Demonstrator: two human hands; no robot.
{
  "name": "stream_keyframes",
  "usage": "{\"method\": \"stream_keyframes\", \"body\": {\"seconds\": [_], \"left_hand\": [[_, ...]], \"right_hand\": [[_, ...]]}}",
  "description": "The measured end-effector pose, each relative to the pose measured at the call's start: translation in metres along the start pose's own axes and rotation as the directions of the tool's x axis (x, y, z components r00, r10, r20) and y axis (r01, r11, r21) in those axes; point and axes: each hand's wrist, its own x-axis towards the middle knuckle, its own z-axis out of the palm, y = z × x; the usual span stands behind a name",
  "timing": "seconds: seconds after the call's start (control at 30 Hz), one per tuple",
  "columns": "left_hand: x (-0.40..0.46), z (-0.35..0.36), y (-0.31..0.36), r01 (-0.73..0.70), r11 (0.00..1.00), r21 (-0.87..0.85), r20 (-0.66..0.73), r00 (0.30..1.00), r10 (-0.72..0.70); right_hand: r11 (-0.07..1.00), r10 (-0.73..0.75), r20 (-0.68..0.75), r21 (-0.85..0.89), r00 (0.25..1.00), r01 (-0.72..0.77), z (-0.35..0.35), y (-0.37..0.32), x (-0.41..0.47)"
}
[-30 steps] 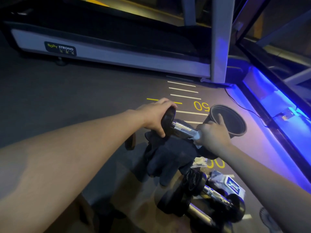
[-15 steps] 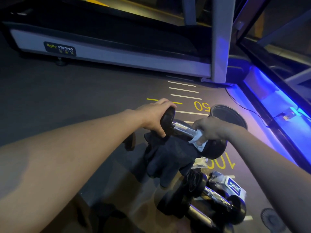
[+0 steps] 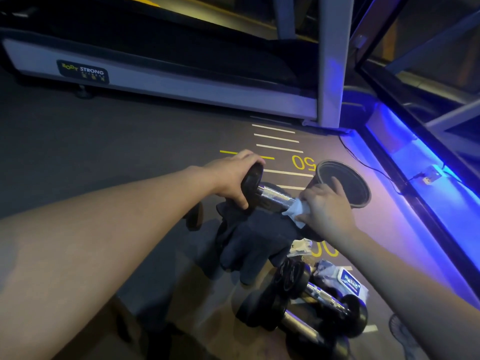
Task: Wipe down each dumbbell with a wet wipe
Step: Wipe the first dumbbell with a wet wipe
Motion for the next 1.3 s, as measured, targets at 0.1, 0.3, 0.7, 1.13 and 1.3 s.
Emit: {"method": "stream_keyframes", "body": {"seconds": [0.1, 0.3, 0.7, 1.13, 1.3], "left_hand": [[-0.001, 0.0, 0.0, -0.002, 1.0, 0.002, -0.003, 1.0, 0.002], [-0.001, 0.0, 0.001, -0.013, 1.0, -0.014, -0.009, 1.0, 0.013], [0.002, 0.002, -0.004, -0.024, 1.0, -0.012, -0.015, 1.0, 0.023], [-0.002, -0.001, 0.0, -0.014, 1.0, 0.003, -0.014, 1.0, 0.014], [0.001, 0.0, 0.0, -0.01, 1.0, -0.014, -0.017, 1.0, 0.009]], "right_hand": [[0.995, -0.044, -0.018, -0.096, 0.999, 0.042, 0.006, -0.001, 0.004], [0.997, -0.065, 0.314, -0.02, 0.947, 0.075, -0.008, 0.009, 0.037], [0.901, -0.164, 0.706, 0.392, 0.689, -0.187, -0.023, 0.028, 0.076], [0.989, 0.044, -0.024, -0.141, 0.999, -0.047, 0.01, -0.022, 0.006], [0.998, 0.044, 0.172, -0.046, 0.984, -0.037, -0.004, -0.006, 0.022]]}}
